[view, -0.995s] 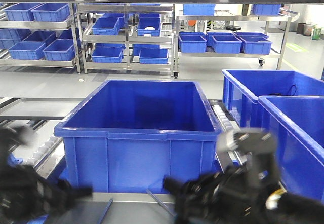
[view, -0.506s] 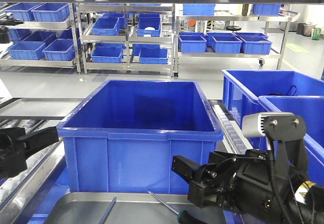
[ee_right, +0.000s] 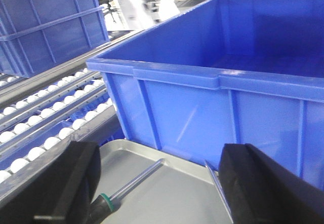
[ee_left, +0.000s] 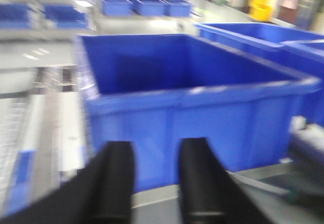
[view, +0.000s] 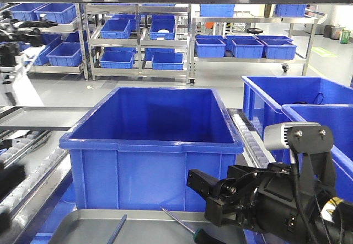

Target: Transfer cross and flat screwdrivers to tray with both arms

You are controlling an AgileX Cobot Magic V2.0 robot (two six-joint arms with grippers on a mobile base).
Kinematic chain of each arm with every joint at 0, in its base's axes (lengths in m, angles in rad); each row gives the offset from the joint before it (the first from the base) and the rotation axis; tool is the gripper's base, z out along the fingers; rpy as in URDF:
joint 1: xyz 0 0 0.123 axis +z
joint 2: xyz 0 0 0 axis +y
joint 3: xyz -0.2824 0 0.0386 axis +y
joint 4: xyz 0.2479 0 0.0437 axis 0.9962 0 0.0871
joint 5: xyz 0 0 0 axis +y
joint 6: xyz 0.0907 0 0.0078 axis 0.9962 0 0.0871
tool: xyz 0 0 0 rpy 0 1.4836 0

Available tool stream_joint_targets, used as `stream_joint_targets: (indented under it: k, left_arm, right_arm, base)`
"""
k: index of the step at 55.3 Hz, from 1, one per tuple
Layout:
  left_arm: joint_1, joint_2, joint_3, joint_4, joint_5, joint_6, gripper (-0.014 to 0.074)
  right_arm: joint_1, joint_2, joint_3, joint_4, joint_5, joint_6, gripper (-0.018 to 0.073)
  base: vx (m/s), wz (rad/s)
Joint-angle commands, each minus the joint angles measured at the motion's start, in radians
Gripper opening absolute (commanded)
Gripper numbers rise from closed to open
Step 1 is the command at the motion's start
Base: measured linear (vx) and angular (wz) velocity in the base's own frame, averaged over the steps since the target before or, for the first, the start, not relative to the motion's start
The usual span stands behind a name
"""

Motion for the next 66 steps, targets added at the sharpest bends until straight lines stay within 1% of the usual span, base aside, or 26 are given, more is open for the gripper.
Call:
stream_joint_targets:
  k: [1, 4, 7, 12, 16, 21, 28, 30, 31, 38, 66]
  left_arm:
    - [0.033, -0.074, 0.082, 0.122, -0.187, -0.126, 0.0131]
    - [0.069, -0.132, 0.155, 0.134, -0.218, -0.151, 0.0068]
    - [0.112, -0.206, 0.223, 0.134, -0.231, -0.150, -0.0006]
    - [0.172, -0.330, 0.336, 0.155, -0.231, -0.148, -0.0008]
    - [0.208, -0.443, 0.417, 0.158, -0.231, -0.148, -0.0007]
    - [0.226, -0.568, 0.518, 0.159, -0.231, -0.148, -0.0007]
    - [0.225, -0.752, 0.630, 0.159, -0.219, -0.148, -0.0006]
    - [0.224, -0.794, 0.623, 0.159, -0.140, -0.148, -0.0006]
    - [0.220, -0.808, 0.621, 0.159, -0.120, -0.148, -0.0006]
    - [0.214, -0.787, 0.625, 0.159, -0.098, -0.148, -0.0006]
    - [0.214, -0.786, 0.624, 0.158, -0.098, -0.148, -0.0006]
  right_arm:
    - [0.002, -0.023, -0.030, 0.000, -0.069, -0.007, 0.0559]
    - [0.002, -0.023, -0.030, 0.000, -0.069, -0.007, 0.0559]
    - [0.002, -0.023, -0.030, 0.000, -0.069, -0.007, 0.0559]
    - [0.002, -0.023, -0.030, 0.000, -0.069, -0.007, 0.0559]
    - [0.002, -0.023, -0.030, 0.000, -0.069, -0.007, 0.0559]
    - [0.002, -0.023, -0.030, 0.000, -0.069, -0.007, 0.0559]
    - [0.002, -0.023, -0.030, 0.000, -0.069, -0.007, 0.0559]
    - [0.002, -0.023, -0.030, 0.000, -0.069, -0.007, 0.0559]
    - [0.002, -0.023, -0.030, 0.000, -0.069, -0.007, 0.0559]
    - [0.002, -0.022, -0.030, 0.000, -0.060, -0.007, 0.0559]
    - [0.002, -0.022, -0.030, 0.000, -0.058, -0.007, 0.0559]
  base:
    - [0.00, 0.00]
    - [0.00, 0.00]
    - [0.00, 0.00]
    - [0.00, 0.00]
    - [0.00, 0.00]
    - [0.00, 0.00]
    - [0.00, 0.00]
    - [0.00, 0.00]
    - [0.00, 0.00]
    - [0.00, 0.00]
    - [0.00, 0.00]
